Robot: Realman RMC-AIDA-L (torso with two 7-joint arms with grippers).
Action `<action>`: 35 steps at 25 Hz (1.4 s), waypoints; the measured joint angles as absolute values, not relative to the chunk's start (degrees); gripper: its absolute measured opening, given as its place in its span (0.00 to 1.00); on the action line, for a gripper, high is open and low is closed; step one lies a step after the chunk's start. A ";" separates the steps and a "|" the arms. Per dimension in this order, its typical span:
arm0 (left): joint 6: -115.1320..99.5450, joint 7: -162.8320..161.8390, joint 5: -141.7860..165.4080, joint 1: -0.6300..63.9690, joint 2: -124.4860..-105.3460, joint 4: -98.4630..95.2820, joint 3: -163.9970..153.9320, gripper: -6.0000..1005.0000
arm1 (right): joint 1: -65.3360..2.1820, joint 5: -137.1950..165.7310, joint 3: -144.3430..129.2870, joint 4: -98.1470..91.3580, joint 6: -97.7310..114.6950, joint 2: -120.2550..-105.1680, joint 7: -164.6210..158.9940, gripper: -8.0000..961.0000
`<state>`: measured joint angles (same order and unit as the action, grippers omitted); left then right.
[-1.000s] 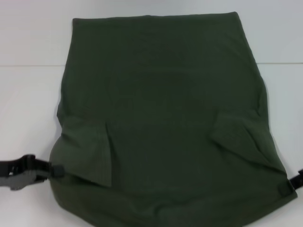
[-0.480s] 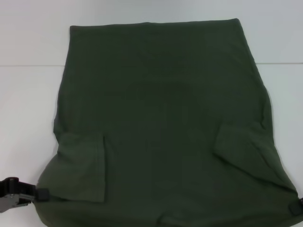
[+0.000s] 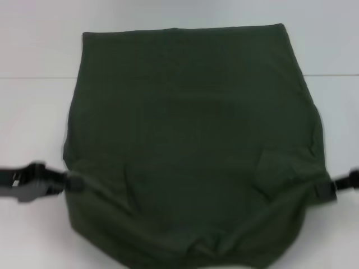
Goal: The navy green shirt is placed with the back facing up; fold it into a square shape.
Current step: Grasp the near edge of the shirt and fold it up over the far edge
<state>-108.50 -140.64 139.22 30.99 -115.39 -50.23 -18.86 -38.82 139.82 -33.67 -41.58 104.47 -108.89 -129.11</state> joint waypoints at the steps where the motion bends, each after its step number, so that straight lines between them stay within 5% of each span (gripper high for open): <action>1: -107.64 -141.37 139.11 32.12 -115.01 -49.45 -19.00 0.05 | -39.32 138.23 -33.34 -41.61 103.61 -108.69 -129.62 0.03; 10: -86.84 -149.83 140.42 46.53 -108.82 -37.08 -23.59 0.05 | -43.12 130.60 -31.28 -40.94 83.59 -107.85 -135.33 0.04; 24: -56.38 -157.30 145.61 47.40 -115.00 -38.26 -41.97 0.05 | -47.34 130.63 -51.36 -29.42 38.64 -114.65 -135.15 0.04; 35: -54.42 -158.98 144.93 47.89 -115.54 -43.72 -39.26 0.05 | -49.96 130.44 -51.03 -35.55 37.66 -114.88 -136.82 0.04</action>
<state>-54.42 -158.98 144.93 47.89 -115.54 -43.72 -39.26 -49.96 130.44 -51.04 -35.55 37.66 -114.88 -136.82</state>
